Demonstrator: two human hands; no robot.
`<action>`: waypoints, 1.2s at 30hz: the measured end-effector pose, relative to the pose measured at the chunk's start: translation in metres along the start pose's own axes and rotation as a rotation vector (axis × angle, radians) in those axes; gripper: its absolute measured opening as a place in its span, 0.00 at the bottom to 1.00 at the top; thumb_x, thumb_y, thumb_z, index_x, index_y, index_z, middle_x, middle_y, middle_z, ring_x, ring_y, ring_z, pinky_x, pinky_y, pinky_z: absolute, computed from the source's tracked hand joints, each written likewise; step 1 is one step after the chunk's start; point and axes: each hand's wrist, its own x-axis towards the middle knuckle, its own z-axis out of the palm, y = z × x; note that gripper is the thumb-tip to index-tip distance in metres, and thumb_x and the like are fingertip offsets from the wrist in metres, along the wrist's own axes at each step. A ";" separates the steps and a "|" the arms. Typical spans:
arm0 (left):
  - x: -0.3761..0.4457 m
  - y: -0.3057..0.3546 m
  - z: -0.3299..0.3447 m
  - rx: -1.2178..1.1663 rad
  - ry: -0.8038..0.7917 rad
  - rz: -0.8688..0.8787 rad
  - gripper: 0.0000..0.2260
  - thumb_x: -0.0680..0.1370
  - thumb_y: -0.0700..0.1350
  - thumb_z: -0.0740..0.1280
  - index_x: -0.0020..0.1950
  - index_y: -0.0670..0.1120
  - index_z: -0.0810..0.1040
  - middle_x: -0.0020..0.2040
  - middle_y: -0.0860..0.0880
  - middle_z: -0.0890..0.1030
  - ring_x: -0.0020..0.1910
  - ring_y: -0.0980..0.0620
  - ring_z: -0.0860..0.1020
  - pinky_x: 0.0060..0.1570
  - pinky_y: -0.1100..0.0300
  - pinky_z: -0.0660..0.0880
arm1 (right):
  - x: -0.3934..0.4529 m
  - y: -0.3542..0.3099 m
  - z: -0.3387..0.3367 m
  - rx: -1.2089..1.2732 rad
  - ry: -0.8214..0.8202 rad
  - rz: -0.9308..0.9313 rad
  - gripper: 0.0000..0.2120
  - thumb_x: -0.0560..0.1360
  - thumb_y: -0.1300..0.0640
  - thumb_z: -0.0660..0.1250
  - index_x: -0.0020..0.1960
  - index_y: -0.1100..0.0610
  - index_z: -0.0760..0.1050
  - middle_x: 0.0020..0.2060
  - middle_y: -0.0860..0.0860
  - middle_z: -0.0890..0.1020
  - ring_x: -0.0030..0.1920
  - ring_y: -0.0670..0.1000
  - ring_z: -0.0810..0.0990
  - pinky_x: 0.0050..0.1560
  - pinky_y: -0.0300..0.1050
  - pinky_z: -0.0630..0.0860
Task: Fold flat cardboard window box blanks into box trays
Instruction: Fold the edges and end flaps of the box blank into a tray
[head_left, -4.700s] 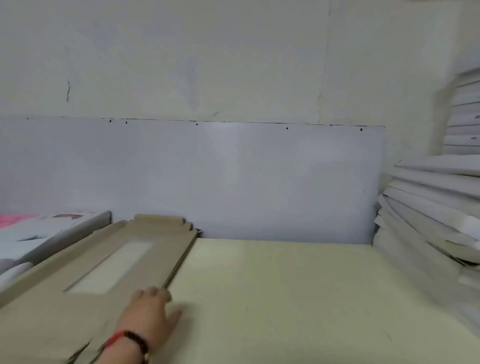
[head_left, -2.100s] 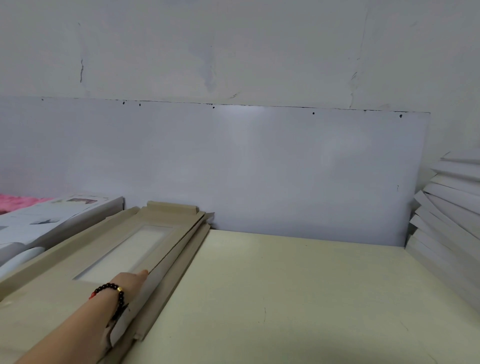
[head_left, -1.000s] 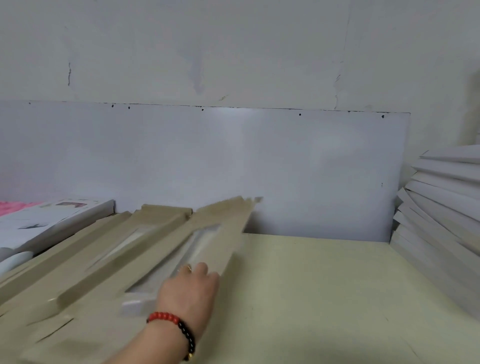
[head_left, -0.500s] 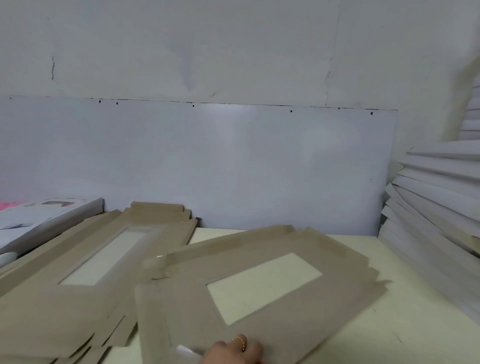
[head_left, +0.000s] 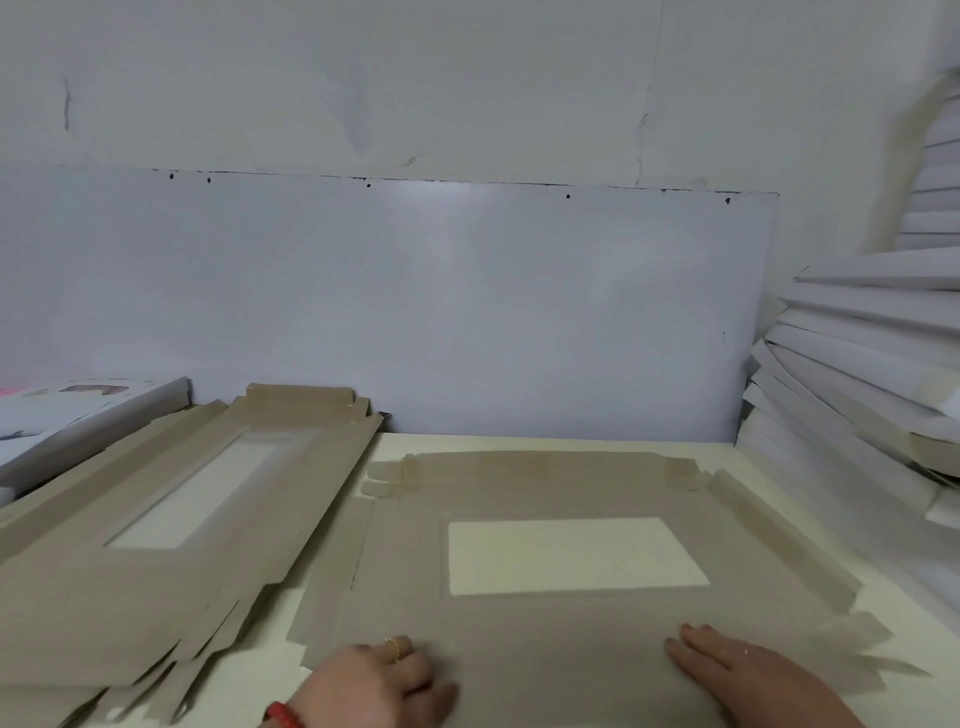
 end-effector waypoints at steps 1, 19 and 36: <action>0.004 -0.005 0.000 -0.073 -0.062 -0.037 0.24 0.83 0.43 0.46 0.51 0.60 0.81 0.36 0.60 0.77 0.31 0.60 0.77 0.27 0.69 0.72 | 0.005 0.000 0.000 0.002 -0.016 0.032 0.27 0.83 0.53 0.44 0.48 0.34 0.80 0.44 0.36 0.84 0.42 0.33 0.82 0.43 0.26 0.74; 0.151 0.067 -0.009 -0.371 -0.369 -0.426 0.30 0.82 0.48 0.50 0.78 0.43 0.37 0.78 0.41 0.36 0.77 0.44 0.37 0.75 0.43 0.43 | 0.109 -0.118 -0.040 1.072 0.146 0.166 0.22 0.84 0.52 0.52 0.77 0.48 0.56 0.73 0.35 0.55 0.73 0.33 0.49 0.73 0.33 0.45; 0.023 -0.043 0.061 -0.453 -0.448 -0.882 0.45 0.67 0.79 0.40 0.78 0.56 0.39 0.78 0.58 0.38 0.77 0.57 0.40 0.76 0.52 0.42 | 0.002 0.076 0.029 0.140 -0.195 0.764 0.35 0.79 0.33 0.42 0.79 0.50 0.41 0.79 0.46 0.42 0.78 0.48 0.42 0.76 0.50 0.44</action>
